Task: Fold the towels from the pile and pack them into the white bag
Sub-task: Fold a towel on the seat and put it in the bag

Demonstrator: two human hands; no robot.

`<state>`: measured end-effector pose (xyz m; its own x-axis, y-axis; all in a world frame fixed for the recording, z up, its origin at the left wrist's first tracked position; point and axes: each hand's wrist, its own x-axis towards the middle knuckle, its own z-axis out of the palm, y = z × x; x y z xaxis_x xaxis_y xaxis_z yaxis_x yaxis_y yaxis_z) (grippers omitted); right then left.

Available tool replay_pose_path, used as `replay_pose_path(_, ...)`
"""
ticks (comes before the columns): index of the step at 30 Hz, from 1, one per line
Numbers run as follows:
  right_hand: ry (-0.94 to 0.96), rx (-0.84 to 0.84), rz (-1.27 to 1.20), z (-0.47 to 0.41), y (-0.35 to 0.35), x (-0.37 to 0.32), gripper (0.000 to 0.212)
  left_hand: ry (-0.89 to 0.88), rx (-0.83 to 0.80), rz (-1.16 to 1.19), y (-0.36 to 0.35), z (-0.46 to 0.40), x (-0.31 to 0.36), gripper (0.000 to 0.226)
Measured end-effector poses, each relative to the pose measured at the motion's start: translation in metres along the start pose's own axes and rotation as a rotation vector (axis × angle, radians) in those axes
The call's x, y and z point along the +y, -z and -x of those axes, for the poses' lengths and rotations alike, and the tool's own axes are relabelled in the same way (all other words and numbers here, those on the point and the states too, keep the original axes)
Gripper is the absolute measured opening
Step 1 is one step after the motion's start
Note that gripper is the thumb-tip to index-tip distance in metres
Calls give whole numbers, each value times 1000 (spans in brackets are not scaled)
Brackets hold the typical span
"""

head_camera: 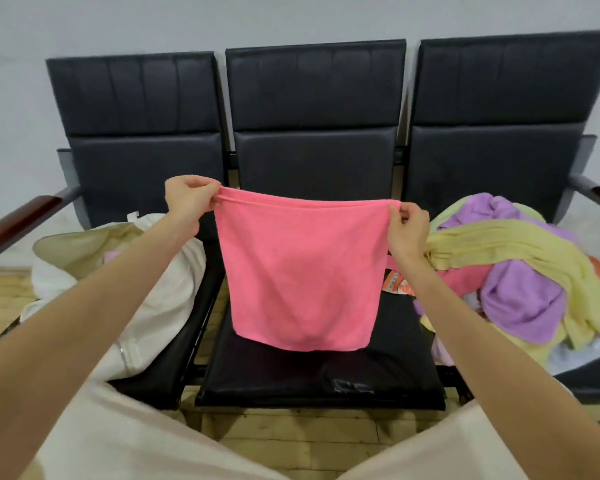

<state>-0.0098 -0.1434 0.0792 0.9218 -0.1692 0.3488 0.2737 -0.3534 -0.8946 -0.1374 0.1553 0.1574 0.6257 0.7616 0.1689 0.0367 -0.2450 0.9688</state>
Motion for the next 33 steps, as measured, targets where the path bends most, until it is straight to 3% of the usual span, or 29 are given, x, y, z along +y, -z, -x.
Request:
replay_pose_path(3, -63, -71, 84, -32, -7, 4, 22, -147, -48, -207, -16, -25, 8, 18)
replay_pose_path(7, -90, -120, 47, -68, -18, -7, 18, -218, -132, -320, -39, -58, 25, 23)
replay_pose_path(12, -40, -92, -140, -95, -28, -12, 15, -329, 47, -332, -57, -71, 32, 32)
replay_pose_path(19, -32, -154, -114, -36, -18, 33, 16, -216, -19, -313, -41, -32, -62, 26)
replay_pose_path(27, -359, -389, 2, 77, -25, 136, 23, 92, -355, -618, -11, 56, -216, 21)
replay_pose_path(33, -409, -562, 47, 127, -10, 156, 5, -62, -604, -932, 27, 91, -250, 14)
